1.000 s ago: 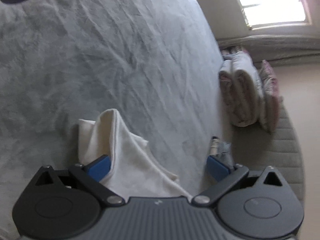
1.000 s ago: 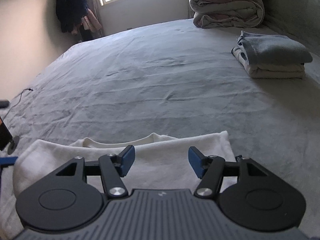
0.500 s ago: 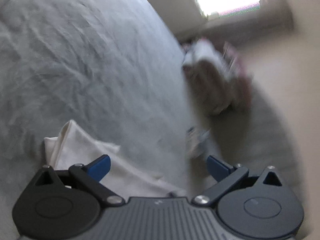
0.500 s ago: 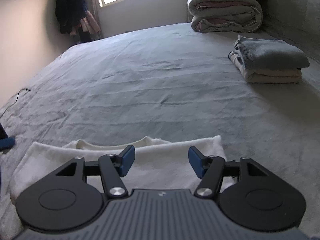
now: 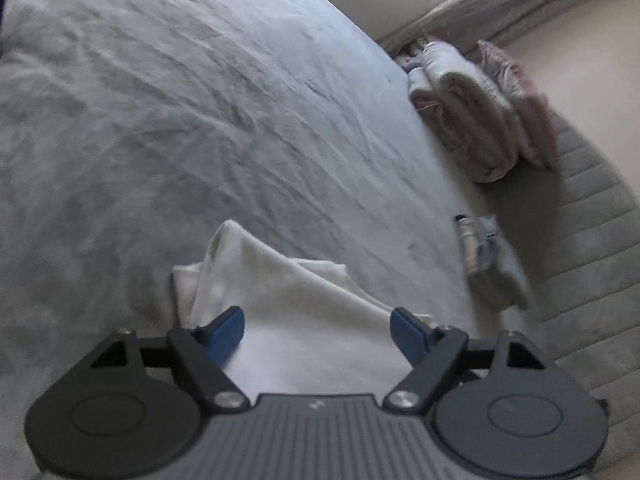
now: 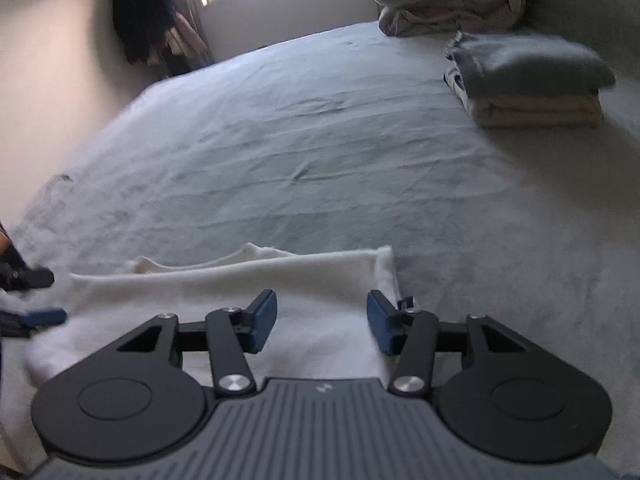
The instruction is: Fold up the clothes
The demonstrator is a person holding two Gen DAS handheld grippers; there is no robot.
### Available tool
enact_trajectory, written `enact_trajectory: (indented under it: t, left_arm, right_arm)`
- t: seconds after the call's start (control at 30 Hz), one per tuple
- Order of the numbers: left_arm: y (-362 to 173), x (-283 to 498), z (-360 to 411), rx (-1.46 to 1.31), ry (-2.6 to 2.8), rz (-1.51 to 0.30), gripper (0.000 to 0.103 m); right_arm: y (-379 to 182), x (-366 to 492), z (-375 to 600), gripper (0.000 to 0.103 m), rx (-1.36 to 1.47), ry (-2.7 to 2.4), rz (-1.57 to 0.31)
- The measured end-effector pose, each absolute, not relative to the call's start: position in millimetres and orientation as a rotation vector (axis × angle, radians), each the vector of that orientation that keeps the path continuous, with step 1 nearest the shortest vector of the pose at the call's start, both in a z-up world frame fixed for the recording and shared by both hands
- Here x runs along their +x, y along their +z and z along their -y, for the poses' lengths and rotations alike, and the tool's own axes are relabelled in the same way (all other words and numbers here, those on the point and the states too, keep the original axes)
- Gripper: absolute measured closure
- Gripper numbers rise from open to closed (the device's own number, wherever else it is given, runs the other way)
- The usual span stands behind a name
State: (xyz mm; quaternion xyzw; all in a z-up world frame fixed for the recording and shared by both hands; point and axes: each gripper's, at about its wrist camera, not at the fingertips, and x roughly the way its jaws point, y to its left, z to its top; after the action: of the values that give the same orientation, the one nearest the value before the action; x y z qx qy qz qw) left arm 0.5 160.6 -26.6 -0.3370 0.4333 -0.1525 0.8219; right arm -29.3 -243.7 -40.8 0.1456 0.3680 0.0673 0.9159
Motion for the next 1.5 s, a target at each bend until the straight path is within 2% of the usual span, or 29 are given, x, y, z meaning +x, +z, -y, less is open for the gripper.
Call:
enact_trajectory:
  t: [0.1, 0.27, 0.6, 0.67, 0.83, 0.9, 1.0, 1.17, 1.23, 1.4, 1.5]
  left_arm:
    - [-20.4, -10.4, -173.0, -0.741, -0.354, -0.929, 0.018]
    - [-23.8, -27.3, -194.0, -0.846, -0.377, -1.043, 0.016]
    - [-59.9, -51.8, -187.3, -1.008, -0.379, -1.196, 0.018]
    - [-69.0, -52.7, -185.9, -1.066, -0.333, -1.18, 0.022]
    - [-88.3, -59.7, -185.7, -1.236, -0.208, -1.116, 0.041]
    - [-93.1, -62.6, -187.1, -1.297, -0.175, -1.091, 0.043]
    - [-92.2, -66.0, -189.5, -1.318, -0.118, -1.065, 0.058]
    - [-78.1, -66.2, -183.1, -1.217, -0.066, -1.045, 0.062]
    - [-69.5, -65.9, -178.9, -1.154, -0.045, -1.04, 0.062]
    - [-44.4, -59.6, -187.8, -0.997, 0.003, -0.998, 0.056]
    - [-20.2, -56.6, -196.8, -0.84, 0.03, -0.92, 0.031]
  right_arm:
    - [-27.5, -44.4, 253.8, 0.045, 0.363, 0.165, -0.767]
    - [-17.8, -71.5, 267.2, 0.045, 0.432, 0.171, -0.814]
    - [-37.2, -87.7, 292.2, 0.042, 0.737, 0.196, -0.966]
    - [-45.2, -85.8, 295.1, 0.041, 0.813, 0.199, -0.999]
    - [-59.1, -84.1, 298.1, 0.039, 0.946, 0.207, -1.059]
    - [-65.6, -84.3, 298.4, 0.039, 1.003, 0.209, -1.086]
    - [-70.5, -85.3, 297.4, 0.039, 1.052, 0.206, -1.104]
    - [-58.8, -90.6, 300.1, 0.045, 1.04, 0.112, -0.995]
    - [-48.3, -91.0, 303.8, 0.055, 0.954, 0.039, -0.928]
    - [-31.5, -97.2, 315.5, 0.055, 0.901, -0.035, -0.838]
    - [-24.8, -102.2, 315.0, 0.054, 0.866, -0.035, -0.818]
